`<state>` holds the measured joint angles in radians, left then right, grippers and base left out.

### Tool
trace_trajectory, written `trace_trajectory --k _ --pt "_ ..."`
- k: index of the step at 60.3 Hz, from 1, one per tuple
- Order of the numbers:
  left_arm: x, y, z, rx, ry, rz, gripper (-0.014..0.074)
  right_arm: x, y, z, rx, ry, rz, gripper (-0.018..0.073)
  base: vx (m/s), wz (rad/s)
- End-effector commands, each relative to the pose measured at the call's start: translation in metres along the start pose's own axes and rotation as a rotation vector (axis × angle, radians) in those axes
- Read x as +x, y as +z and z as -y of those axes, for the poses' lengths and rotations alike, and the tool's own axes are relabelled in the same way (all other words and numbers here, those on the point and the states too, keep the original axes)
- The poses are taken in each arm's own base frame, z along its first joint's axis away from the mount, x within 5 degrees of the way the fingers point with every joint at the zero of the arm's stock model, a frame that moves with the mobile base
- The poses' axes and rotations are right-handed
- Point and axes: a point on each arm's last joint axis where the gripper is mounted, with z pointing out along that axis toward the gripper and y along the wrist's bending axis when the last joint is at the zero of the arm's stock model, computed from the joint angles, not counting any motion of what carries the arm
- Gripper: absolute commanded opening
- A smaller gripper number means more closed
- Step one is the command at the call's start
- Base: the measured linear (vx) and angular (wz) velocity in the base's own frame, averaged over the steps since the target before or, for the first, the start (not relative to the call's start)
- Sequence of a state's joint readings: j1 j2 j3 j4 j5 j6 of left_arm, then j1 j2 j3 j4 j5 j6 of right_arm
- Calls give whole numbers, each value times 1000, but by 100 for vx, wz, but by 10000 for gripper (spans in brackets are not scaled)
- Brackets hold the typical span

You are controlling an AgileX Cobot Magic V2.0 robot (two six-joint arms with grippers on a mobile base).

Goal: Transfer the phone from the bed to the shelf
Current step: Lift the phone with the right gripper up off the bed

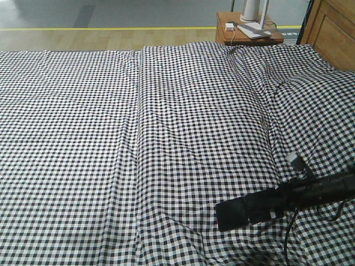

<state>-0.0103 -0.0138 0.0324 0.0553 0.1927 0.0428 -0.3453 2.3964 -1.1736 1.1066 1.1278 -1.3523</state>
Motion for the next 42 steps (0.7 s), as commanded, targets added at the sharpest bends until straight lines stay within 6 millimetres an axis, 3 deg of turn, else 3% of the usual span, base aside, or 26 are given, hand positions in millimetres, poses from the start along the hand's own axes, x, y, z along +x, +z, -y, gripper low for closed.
trace_trajectory --k 1,17,28,42 --pt "-15 -3 -1 -3 -9 106 1 -11 -33 -55 -99 -104 4 -2 0 0" --pt "-15 -3 -1 -3 -9 106 1 -17 -70 -133 -20 -249 61 -1 0 0" --pt "-15 -3 -1 -3 -9 106 1 -20 -63 -192 -22 -403 48 -1 0 0" --pt "-15 -3 -1 -3 -9 106 1 -14 -45 -250 -60 -527 9 -1 0 0"
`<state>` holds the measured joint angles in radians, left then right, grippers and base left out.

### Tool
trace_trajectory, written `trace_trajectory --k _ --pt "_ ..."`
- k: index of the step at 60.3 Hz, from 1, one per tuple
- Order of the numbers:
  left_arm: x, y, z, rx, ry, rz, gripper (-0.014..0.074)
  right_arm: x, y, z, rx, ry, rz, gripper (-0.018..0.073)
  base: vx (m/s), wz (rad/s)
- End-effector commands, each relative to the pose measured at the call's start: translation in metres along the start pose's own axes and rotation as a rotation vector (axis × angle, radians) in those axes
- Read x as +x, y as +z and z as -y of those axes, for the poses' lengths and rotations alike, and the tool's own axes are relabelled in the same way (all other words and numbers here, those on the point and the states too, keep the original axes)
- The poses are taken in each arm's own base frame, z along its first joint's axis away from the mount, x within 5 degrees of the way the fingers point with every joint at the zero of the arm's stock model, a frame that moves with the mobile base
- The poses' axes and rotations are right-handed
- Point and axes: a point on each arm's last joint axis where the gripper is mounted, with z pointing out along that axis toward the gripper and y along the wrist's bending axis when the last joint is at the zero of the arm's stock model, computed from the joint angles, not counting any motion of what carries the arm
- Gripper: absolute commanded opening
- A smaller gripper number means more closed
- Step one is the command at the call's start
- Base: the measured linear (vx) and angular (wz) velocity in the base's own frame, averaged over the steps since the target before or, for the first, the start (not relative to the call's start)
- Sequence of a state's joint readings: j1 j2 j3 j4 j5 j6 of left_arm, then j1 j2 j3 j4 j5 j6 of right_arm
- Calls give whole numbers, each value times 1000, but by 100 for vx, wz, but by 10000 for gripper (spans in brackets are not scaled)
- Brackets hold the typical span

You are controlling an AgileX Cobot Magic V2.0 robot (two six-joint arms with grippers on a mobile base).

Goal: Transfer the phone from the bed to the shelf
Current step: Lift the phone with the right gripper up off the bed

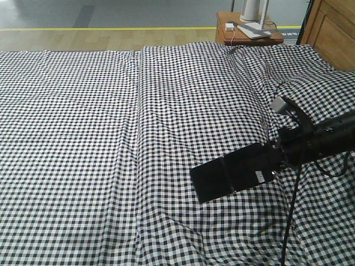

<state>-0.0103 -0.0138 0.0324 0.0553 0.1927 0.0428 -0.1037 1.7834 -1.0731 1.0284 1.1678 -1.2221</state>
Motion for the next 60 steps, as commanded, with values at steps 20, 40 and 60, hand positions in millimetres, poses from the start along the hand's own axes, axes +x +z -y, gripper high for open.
trace_trajectory --k 20,40,60 --pt "-15 -3 -1 -3 -9 106 1 -29 1 -112 -215 -238 58 -1 0 0" --pt "-15 -3 -1 -3 -9 106 1 -28 8 -149 -267 -327 39 -1 0 0" --pt "-15 -3 -1 -3 -9 106 1 -28 3 -153 -264 -338 52 -1 0 0"
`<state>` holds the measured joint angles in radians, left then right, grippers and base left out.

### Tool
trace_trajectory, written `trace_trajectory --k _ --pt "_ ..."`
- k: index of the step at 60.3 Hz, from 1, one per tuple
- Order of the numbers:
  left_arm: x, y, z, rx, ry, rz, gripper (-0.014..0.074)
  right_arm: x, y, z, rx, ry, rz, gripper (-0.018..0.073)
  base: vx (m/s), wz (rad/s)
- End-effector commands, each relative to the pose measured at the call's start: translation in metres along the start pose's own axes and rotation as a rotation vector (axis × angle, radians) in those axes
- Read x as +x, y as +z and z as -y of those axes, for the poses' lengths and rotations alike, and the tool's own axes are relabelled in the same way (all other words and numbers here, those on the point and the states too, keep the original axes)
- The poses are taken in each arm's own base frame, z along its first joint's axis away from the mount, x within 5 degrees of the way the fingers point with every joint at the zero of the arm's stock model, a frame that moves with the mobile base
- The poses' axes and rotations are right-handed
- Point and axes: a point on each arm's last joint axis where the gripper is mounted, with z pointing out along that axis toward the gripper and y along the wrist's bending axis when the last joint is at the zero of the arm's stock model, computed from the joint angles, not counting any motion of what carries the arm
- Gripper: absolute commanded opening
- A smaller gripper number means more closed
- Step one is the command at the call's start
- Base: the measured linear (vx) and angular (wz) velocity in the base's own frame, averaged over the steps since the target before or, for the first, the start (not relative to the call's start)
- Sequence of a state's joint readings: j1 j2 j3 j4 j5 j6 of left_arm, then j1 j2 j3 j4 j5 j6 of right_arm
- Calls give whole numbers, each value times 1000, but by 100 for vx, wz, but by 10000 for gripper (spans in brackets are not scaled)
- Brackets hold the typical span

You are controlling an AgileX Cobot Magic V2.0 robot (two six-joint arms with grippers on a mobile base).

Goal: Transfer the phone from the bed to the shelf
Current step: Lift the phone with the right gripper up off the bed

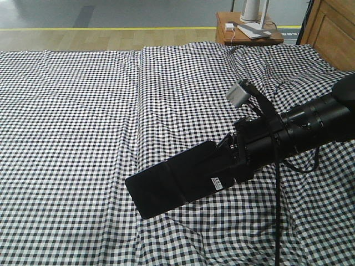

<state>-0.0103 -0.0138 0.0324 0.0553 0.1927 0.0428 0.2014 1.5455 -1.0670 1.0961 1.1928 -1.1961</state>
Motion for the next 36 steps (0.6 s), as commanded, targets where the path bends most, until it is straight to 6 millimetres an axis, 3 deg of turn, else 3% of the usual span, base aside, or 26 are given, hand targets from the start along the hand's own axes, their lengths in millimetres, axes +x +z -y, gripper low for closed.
trace_trajectory --k 1,36 --pt "-15 -3 -1 -3 -9 106 1 -13 -12 -23 -99 -33 70 -1 0 0" --pt "-15 -3 -1 -3 -9 106 1 -13 -12 -23 -100 -32 71 -1 0 0"
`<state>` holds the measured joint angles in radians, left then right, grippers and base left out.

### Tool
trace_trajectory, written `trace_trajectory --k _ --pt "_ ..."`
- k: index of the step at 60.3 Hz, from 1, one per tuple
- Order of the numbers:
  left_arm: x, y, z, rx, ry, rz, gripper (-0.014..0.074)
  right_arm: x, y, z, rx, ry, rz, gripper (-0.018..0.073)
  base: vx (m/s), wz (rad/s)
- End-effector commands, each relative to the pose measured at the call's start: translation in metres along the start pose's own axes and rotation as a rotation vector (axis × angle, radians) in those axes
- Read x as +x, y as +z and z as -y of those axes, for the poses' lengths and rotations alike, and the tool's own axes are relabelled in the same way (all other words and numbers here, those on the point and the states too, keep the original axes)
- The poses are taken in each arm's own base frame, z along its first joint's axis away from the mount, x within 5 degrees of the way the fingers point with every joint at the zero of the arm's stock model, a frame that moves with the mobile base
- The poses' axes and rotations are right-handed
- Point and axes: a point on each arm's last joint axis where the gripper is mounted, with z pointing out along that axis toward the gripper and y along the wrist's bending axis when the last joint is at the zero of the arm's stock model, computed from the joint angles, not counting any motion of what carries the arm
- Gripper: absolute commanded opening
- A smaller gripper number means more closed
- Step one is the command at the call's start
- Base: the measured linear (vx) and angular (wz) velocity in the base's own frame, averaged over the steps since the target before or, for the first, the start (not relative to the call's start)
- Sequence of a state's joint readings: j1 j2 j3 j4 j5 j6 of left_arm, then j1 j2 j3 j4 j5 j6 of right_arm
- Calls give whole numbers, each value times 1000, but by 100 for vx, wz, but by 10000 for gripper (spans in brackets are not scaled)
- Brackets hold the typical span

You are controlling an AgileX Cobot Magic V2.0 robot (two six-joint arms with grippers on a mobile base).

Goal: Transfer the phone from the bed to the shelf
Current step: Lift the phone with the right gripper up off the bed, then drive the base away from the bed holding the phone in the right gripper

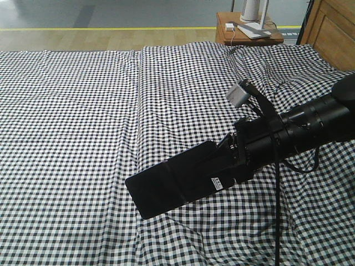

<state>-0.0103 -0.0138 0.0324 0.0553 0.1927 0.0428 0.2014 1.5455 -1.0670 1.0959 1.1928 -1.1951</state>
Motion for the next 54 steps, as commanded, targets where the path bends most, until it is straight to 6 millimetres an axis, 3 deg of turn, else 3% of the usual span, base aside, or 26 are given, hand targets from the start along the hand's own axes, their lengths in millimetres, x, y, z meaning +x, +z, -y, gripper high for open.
trace_trajectory --k 1,54 --pt "-15 -3 -1 -3 -9 106 1 -13 -12 -23 -100 -33 71 -1 0 0" --pt "-15 -3 -1 -3 -9 106 1 -13 -12 -23 -100 -33 71 -1 -1 4"
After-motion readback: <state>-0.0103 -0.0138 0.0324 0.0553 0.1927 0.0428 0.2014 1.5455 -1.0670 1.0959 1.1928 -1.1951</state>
